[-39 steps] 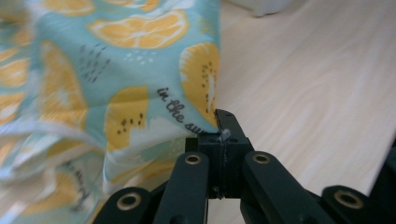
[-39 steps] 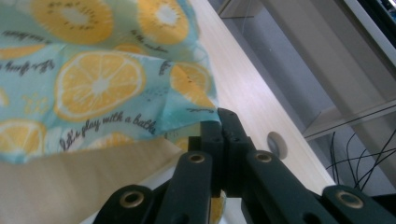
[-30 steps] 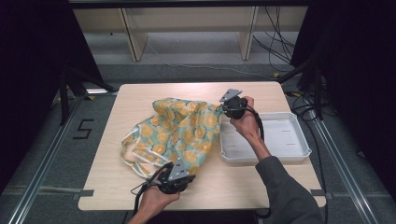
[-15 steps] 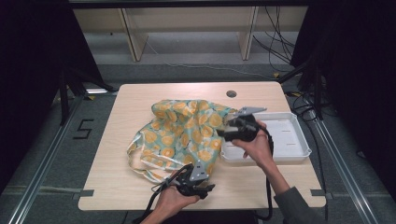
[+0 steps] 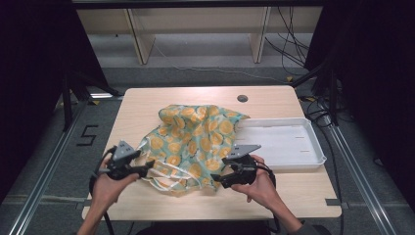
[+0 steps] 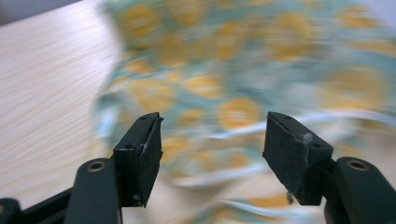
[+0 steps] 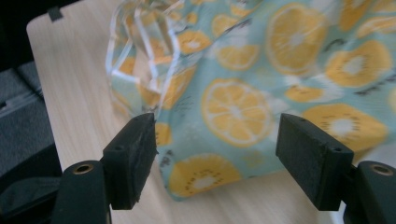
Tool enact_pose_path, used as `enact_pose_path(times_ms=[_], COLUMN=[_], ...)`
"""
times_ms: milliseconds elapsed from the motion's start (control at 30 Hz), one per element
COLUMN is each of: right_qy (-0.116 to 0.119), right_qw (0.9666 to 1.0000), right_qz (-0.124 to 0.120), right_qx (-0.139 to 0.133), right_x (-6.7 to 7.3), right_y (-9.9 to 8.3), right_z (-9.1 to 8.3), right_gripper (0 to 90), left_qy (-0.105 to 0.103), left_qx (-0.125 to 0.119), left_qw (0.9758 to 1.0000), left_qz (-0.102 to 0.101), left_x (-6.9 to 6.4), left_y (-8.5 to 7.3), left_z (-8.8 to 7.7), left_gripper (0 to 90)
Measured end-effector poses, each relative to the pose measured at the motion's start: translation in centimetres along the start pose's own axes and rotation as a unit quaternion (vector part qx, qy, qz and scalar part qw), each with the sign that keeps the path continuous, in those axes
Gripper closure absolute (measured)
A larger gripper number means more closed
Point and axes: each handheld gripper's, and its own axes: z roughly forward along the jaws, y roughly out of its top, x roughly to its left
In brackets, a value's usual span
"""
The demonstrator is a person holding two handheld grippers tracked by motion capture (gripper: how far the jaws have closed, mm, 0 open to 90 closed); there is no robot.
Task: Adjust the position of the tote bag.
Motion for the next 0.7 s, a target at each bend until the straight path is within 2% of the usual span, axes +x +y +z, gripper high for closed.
enact_pose_path(times_ms=[33,67,100,133,167,200,233,267,300,367,400,433,467,500,533,567,600,633,700], right_qy=[0.000,0.000,-0.001,-0.002,-0.006,-0.011,-0.011,-0.014,-0.014,-0.031,-0.045,-0.045,-0.039,-0.039,-0.039,-0.039,-0.044,-0.038,-0.041], right_qw=[1.0000,1.0000,0.9998,0.9995,0.9994,0.9987,0.9987,0.9989,0.9989,0.9974,0.9950,0.9950,0.9912,0.9895,0.9893,0.9893,0.9862,0.9867,0.9870], right_qz=[0.000,-0.005,-0.017,-0.028,-0.031,-0.043,-0.043,-0.035,-0.035,-0.054,-0.071,-0.071,-0.104,-0.114,-0.111,-0.111,-0.135,-0.131,-0.134], right_qx=[0.000,0.006,0.007,0.012,0.012,0.026,0.026,0.028,0.028,0.037,0.055,0.055,0.072,0.079,0.086,0.086,0.086,0.088,0.079], right_x=[0.0,0.4,0.6,0.8,1.1,1.5,1.5,1.9,1.9,2.2,2.6,2.6,2.6,2.6,2.6,2.6,2.0,1.8,1.5], right_y=[0.0,-0.1,-0.2,-0.3,-0.4,-0.4,-0.4,-0.6,-0.6,-0.7,-0.7,-0.7,-0.8,-1.0,-1.0,-1.0,-1.2,-1.3,-1.3], right_z=[0.0,0.4,0.9,1.2,1.5,2.1,2.1,2.9,2.9,3.6,4.3,4.3,4.9,5.1,5.2,5.2,5.0,4.8,4.5], right_gripper=[29.9,29.7,28.9,28.3,27.7,23.2,23.2,18.8,18.8,18.6,23.4,23.4,47.7,58.2,69.9,69.9,84.3,89.4,90.0], left_qy=[0.028,0.047,0.055,0.059,0.062,0.055,0.055,0.051,0.051,0.041,0.040,0.040,0.028,0.035,0.035,0.032,0.034,0.035,0.033], left_qx=[-0.006,0.007,0.011,0.024,0.031,0.045,0.045,0.054,0.054,0.070,0.066,0.066,0.073,0.063,0.063,0.059,0.058,0.058,0.055], left_qw=[0.9995,0.9988,0.9980,0.9973,0.9970,0.9964,0.9964,0.9960,0.9960,0.9956,0.9953,0.9953,0.9954,0.9960,0.9960,0.9964,0.9971,0.9973,0.9977], left_qz=[-0.013,-0.012,-0.029,-0.036,-0.035,-0.046,-0.046,-0.050,-0.050,-0.047,-0.059,-0.059,-0.055,-0.053,-0.053,-0.051,-0.036,-0.027,-0.023], left_x=[1.5,2.8,3.9,4.8,5.5,6.3,6.3,6.8,6.8,7.0,7.1,7.1,7.3,7.2,7.2,7.1,6.8,6.5,6.3], left_y=[-0.1,-0.2,-0.3,-0.3,-0.3,-0.4,-0.4,-0.6,-0.6,-0.9,-1.2,-1.2,-1.6,-1.9,-1.9,-2.2,-2.5,-2.7,-2.8], left_z=[1.0,1.6,2.4,3.2,4.0,5.5,5.5,7.1,7.1,8.6,9.6,9.6,10.0,10.0,10.0,9.9,9.4,8.9,8.3], left_gripper=[37.0,38.3,38.2,37.2,35.8,33.8,32.1,30.8,30.4,30.7,35.0,40.1,51.8,62.5,71.5,71.5,82.4,83.9,86.8])
